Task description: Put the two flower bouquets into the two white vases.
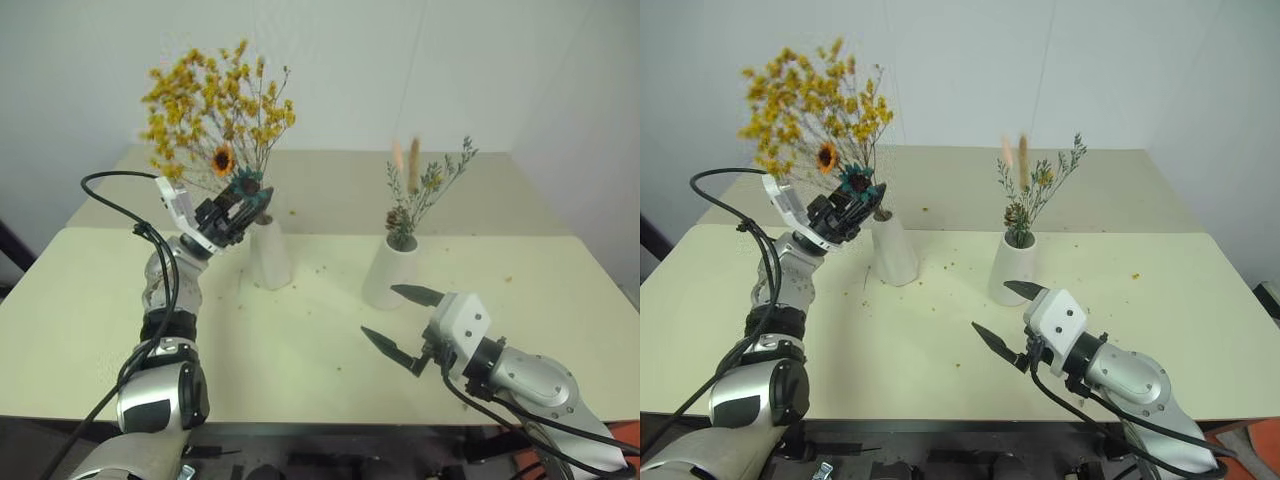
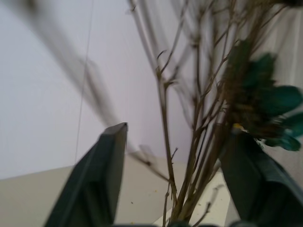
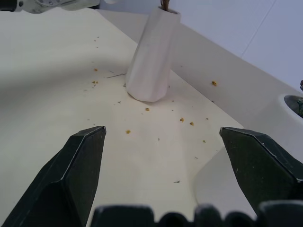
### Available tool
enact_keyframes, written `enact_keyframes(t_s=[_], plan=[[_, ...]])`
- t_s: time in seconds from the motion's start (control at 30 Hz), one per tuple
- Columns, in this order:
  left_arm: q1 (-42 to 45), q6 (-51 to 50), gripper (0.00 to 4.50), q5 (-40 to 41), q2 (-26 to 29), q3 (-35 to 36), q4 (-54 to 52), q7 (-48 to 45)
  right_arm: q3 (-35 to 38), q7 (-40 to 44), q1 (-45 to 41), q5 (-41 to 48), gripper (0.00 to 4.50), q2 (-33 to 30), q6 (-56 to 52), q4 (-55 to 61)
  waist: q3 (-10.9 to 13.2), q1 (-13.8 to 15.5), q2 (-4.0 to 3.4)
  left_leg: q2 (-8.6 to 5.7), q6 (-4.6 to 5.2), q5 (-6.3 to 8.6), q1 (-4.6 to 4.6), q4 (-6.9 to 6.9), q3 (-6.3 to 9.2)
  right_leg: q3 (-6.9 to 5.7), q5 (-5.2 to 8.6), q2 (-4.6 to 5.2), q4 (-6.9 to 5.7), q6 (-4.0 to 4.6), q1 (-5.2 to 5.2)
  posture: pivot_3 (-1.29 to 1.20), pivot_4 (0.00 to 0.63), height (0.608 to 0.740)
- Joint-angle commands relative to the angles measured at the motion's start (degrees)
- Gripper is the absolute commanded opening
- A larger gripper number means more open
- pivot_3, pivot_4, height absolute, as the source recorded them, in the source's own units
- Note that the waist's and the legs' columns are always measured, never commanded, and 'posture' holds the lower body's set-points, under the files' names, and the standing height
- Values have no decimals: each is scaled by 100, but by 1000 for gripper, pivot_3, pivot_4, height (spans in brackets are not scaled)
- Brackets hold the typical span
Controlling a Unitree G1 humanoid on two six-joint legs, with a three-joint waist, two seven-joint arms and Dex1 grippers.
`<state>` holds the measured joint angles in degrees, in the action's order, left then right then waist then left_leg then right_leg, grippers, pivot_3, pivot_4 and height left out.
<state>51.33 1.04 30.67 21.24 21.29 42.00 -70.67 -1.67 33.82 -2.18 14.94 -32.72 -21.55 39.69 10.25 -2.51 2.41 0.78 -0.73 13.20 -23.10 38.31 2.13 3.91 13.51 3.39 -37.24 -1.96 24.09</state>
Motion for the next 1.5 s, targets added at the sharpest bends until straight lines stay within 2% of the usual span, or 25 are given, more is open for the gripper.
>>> enact_keyframes(t_s=[0.03,0.23,0.37,0.5,0.63,0.8,1.03,1.13,1.33,1.5], plan=[[-137,-401,4482,-26,305,-136,-527,153,27,31,-113,-1,4500,7,171,42,0,8,0,0,0,0,0,0,0,0,0,0,0,0,0,0,150,740],[-290,-887,4482,-450,852,-456,-760,701,12,2,-202,-41,4500,58,175,-77,0,26,0,0,0,0,2,1,3,-1,0,0,-3,0,-2,0,150,740],[-268,-1318,4482,-297,1152,-601,-1044,322,-22,-4,-252,-63,4500,101,181,-142,0,44,0,-1,0,0,-1,3,2,-1,0,1,-1,0,-1,0,150,740],[-61,-1307,4482,-684,1500,-1027,-1125,175,-38,-51,-321,-129,4500,156,164,-243,0,28,-1,1,0,0,-1,2,2,-1,0,0,-1,0,0,0,150,740],[69,-1423,4482,-682,1791,-1184,-1321,-182,-52,-79,-372,-210,4500,202,184,-311,0,26,-1,1,0,0,1,3,1,-1,0,-1,-3,1,0,0,150,740],[-356,-1608,4482,-878,2393,-1288,-1681,-353,-15,-112,-330,-287,4500,242,183,-267,-1,-16,-3,4,0,0,-1,0,0,1,0,-3,-1,1,5,0,150,740],[-1464,-1860,4482,-617,3086,-570,-2347,-19,59,-121,-285,-257,4500,232,158,-223,-2,1,-3,8,0,0,3,0,-3,1,1,-3,-8,1,5,0,150,740],[-2248,-2115,4482,-254,3337,54,-2984,-74,222,-46,-229,-133,4500,162,134,-175,-2,4,-3,9,0,0,0,0,-3,1,1,-2,-3,1,6,0,150,740],[-3950,-2605,4482,679,3531,1517,-4203,-459,1540,738,174,966,4500,-370,44,-145,-1,25,-4,14,0,1,3,-5,-6,1,2,2,4,3,2,0,150,740],[-4514,-2866,4482,1041,3495,1951,-4779,-341,2627,1683,258,1518,4500,-1267,155,-727,0,104,-5,16,0,1,41,-4,-10,-3,4,1,9,0,-42,0,150,740]])
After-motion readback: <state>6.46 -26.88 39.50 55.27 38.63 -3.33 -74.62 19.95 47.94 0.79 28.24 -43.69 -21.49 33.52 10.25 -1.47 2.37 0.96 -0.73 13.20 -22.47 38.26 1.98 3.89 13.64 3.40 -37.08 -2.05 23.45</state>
